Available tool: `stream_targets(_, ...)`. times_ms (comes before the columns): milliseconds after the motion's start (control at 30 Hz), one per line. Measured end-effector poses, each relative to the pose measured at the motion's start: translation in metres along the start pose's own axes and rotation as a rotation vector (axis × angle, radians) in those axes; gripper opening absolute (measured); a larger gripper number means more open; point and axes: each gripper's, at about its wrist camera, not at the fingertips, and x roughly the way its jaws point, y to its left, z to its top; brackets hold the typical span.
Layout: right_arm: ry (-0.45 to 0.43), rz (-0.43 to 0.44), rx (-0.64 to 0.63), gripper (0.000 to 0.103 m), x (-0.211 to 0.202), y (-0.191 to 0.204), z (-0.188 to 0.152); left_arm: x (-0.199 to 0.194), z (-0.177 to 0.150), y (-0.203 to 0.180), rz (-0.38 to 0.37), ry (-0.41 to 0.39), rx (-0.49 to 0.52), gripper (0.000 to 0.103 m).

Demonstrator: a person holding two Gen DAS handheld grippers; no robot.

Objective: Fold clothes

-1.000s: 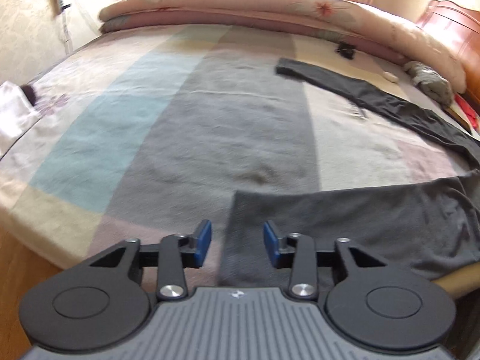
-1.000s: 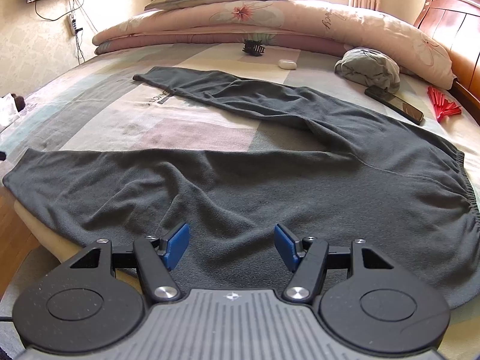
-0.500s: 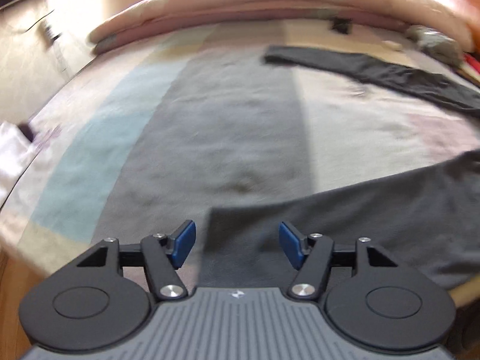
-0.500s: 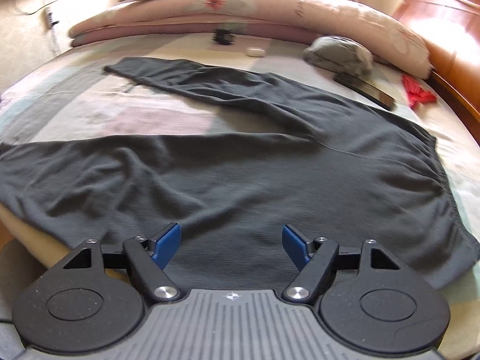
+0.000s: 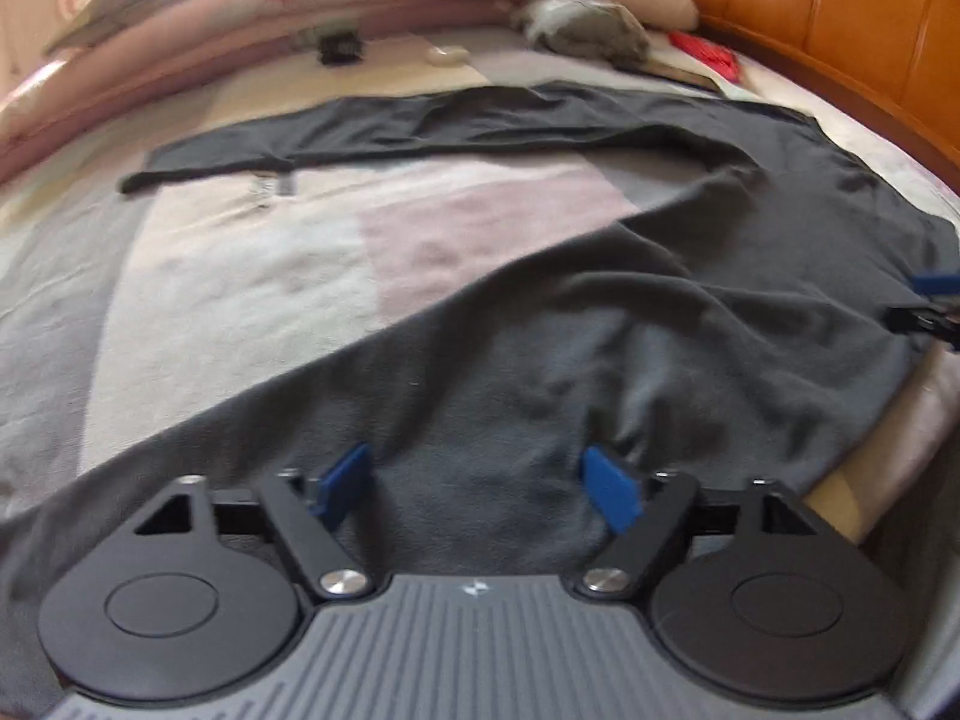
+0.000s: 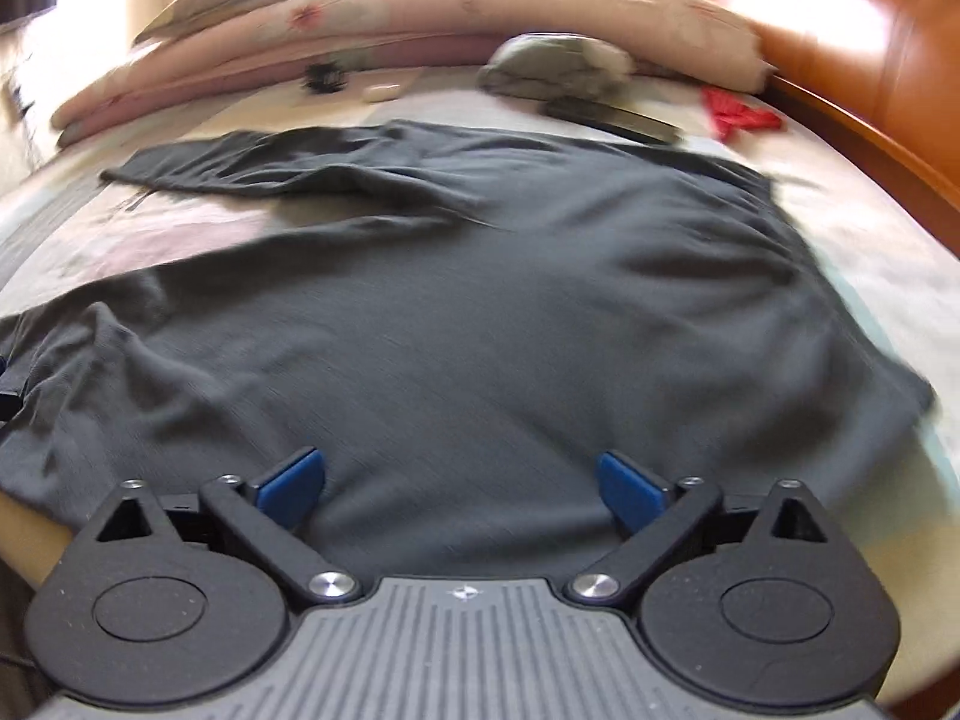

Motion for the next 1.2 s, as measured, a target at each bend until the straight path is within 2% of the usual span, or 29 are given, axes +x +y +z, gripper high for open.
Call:
stream_targets(100,-0.001,0.011,0.02,0.099,-0.015,-0.017,0.002,-0.005,0.002,0.002,0.032,0.019,-0.053,0.086)
stream_targets(233,-0.14,0.021,0.023,0.099,-0.014,-0.036,0.031,-0.012,0.017,-0.013,0.034,-0.005,-0.028,0.086)
stream_targets(333,-0.12,0.013,0.074,0.099,0.016,-0.054,0.05,-0.017,0.028,-0.026,0.017,-0.027,-0.018,0.086)
stream_targets(367,-0.082,0.008,0.087,0.099,0.028,-0.06,0.052,-0.018,0.03,-0.029,0.007,-0.036,-0.014,0.086)
stream_targets(433,-0.029,-0.051,0.103,0.099,0.04,-0.072,0.042,-0.017,0.031,-0.034,-0.002,-0.043,-0.008,0.086)
stream_targets(533,-0.05,-0.097,0.057,0.101,0.026,-0.076,0.021,-0.001,0.02,-0.026,0.031,0.051,-0.062,0.086)
stream_targets(567,-0.044,-0.11,0.059,0.103,0.022,-0.076,0.016,0.005,0.016,-0.023,0.042,0.085,-0.082,0.089)
stream_targets(633,-0.042,-0.116,0.043,0.103,0.017,-0.076,0.01,0.0,0.013,-0.017,0.028,0.078,-0.119,0.088)
stream_targets(700,-0.035,-0.114,0.029,0.103,0.015,-0.069,0.014,-0.006,0.018,-0.016,0.03,0.074,-0.118,0.088)
stream_targets(867,-0.054,-0.056,0.01,0.103,0.012,-0.029,0.039,-0.021,0.039,-0.03,-0.019,-0.032,-0.045,0.088)
stream_targets(1000,-0.057,-0.013,-0.021,0.103,0.015,0.004,0.054,-0.008,0.037,-0.05,-0.02,-0.013,0.002,0.088)
stream_targets(1067,-0.003,-0.012,-0.047,0.103,0.03,0.017,0.05,0.0,0.023,-0.053,-0.034,0.03,-0.008,0.088)
stream_targets(1133,0.049,-0.019,-0.058,0.103,0.042,0.023,0.04,0.001,0.007,-0.053,-0.041,0.035,-0.006,0.089)
stream_targets(1200,0.032,0.009,-0.023,0.103,0.038,0.016,0.035,-0.005,0.0,-0.051,-0.06,0.043,0.01,0.09)
